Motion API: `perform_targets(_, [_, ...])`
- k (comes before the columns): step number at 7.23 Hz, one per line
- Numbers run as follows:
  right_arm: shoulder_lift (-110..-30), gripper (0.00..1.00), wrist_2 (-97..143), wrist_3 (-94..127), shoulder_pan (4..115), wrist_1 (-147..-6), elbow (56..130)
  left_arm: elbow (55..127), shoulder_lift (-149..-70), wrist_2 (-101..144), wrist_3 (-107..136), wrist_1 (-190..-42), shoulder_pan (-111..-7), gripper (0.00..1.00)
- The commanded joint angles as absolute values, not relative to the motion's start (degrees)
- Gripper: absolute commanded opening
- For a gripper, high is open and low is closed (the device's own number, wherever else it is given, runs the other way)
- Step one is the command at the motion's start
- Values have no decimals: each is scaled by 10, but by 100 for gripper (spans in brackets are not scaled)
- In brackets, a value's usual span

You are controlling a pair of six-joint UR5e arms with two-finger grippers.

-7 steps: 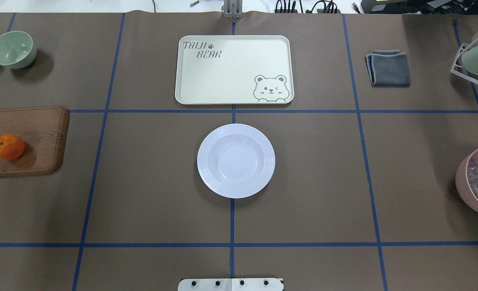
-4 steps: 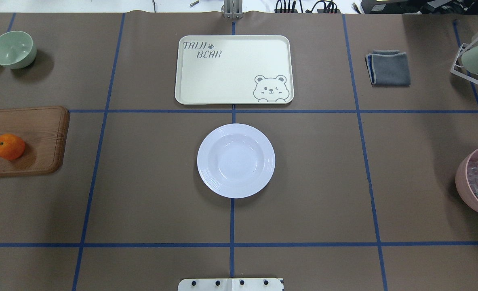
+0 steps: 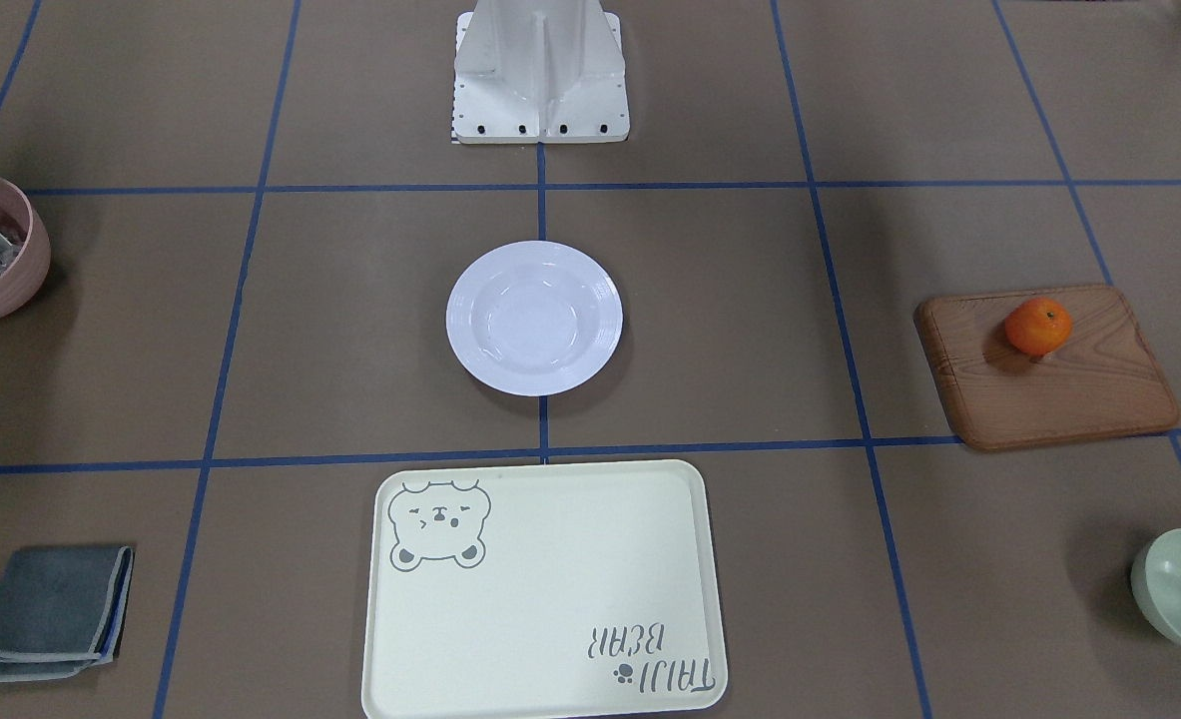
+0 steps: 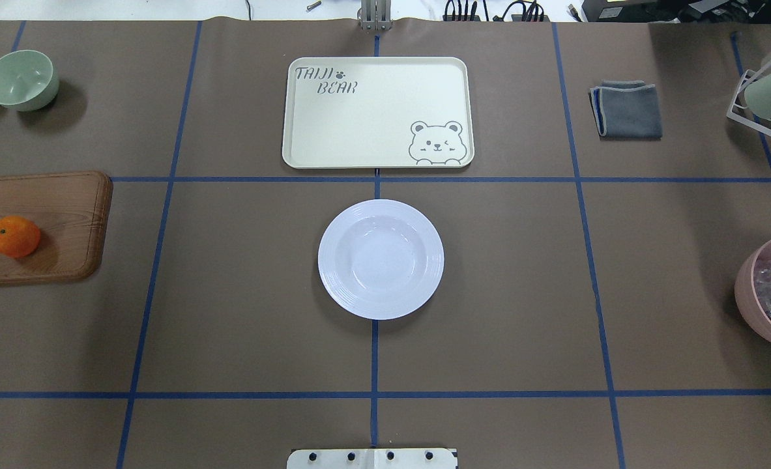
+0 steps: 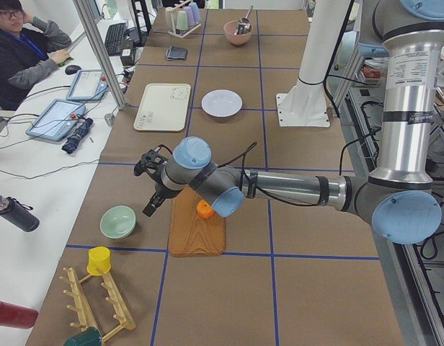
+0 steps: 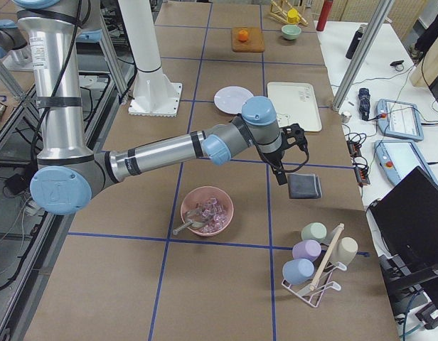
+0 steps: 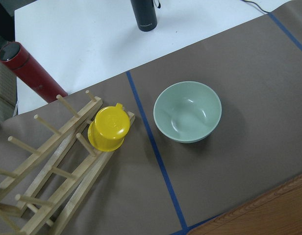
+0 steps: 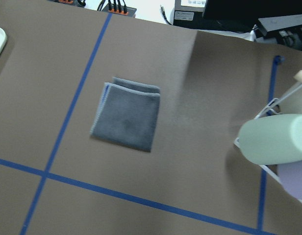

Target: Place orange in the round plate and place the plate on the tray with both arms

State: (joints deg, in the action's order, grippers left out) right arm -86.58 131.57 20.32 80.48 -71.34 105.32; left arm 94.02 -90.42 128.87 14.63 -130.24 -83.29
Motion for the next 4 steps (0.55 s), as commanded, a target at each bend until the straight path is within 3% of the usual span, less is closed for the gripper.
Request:
perform_targets(1, [-857, 100, 1289, 415, 712, -688, 1103, 949, -896, 1284, 285, -1310, -756, 99])
perform_targets(4, [-860, 100, 1200, 552, 606, -687, 1145, 945, -832, 1262, 398, -1385, -634, 99])
